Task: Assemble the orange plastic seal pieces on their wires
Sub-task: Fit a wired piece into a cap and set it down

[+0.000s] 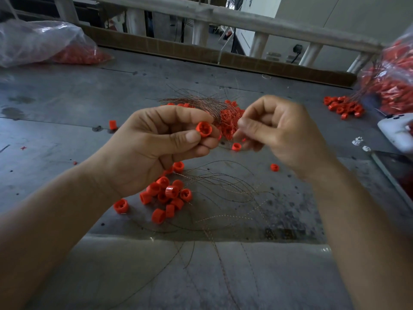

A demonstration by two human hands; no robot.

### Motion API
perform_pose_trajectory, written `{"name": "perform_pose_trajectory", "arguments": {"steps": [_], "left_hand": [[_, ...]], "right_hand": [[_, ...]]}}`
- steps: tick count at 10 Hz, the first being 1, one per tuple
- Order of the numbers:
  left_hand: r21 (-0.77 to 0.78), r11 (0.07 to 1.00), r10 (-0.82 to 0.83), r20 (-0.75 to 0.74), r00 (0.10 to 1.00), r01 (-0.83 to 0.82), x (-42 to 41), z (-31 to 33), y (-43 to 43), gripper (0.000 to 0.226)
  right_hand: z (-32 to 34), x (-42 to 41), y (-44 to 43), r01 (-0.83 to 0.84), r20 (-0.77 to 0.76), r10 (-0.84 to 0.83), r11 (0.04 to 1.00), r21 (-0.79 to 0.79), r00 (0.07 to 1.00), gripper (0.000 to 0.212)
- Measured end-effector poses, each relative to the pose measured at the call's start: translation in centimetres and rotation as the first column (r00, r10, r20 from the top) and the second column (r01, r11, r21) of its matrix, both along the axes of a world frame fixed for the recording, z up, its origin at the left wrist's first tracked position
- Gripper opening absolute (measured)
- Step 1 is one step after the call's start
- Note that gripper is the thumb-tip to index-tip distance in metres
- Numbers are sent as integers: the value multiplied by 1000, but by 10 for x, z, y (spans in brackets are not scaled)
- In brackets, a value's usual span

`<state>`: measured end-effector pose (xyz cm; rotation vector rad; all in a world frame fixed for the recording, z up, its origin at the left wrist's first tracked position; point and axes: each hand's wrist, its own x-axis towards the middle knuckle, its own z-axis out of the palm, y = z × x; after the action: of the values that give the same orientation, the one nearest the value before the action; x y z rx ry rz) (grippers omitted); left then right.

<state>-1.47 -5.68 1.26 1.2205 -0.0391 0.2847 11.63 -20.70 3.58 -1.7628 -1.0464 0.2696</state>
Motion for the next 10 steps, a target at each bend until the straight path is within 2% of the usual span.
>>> {"name": "perform_pose_trajectory", "arguments": {"steps": [1, 2, 3, 4, 5, 6, 8, 9, 10], "left_hand": [[2, 1000, 1, -4, 1000, -1, 0, 0, -1, 22], [6, 1000, -4, -5, 1000, 4, 0, -1, -1, 22], [6, 1000, -4, -9, 1000, 4, -1, 0, 0, 23], [5, 1000, -4, -13, 1000, 4, -1, 0, 1, 23], [10, 1000, -4, -13, 1000, 4, -2, 0, 1, 23], [11, 1000, -9, -10, 1000, 9, -2, 0, 1, 23], [19, 1000, -12, -15, 1000, 13, -1, 0, 1, 23], [35, 999, 1, -32, 999, 0, -1, 0, 2, 24], [44, 999, 18, -54, 998, -15, -1, -1, 2, 25]], "right_hand": [[-9, 27, -5, 298, 182, -283, 953, -63, 942, 17], [-24, 50, -6, 465, 294, -406, 870, -164, 865, 9], [-39, 67, -3, 513, 410, -375, 801, -308, 831, 31], [-48, 75, 1, 491, 478, -281, 773, -402, 832, 45], [-53, 79, 2, 505, 515, -256, 749, -429, 818, 45], [-56, 78, 2, 545, 514, -318, 745, -385, 797, 35], [-53, 79, -2, 557, 436, -422, 792, -251, 795, 23], [-41, 78, -7, 524, 246, -485, 843, -122, 839, 17], [-26, 60, -6, 402, -67, -399, 914, 46, 915, 11]]}}
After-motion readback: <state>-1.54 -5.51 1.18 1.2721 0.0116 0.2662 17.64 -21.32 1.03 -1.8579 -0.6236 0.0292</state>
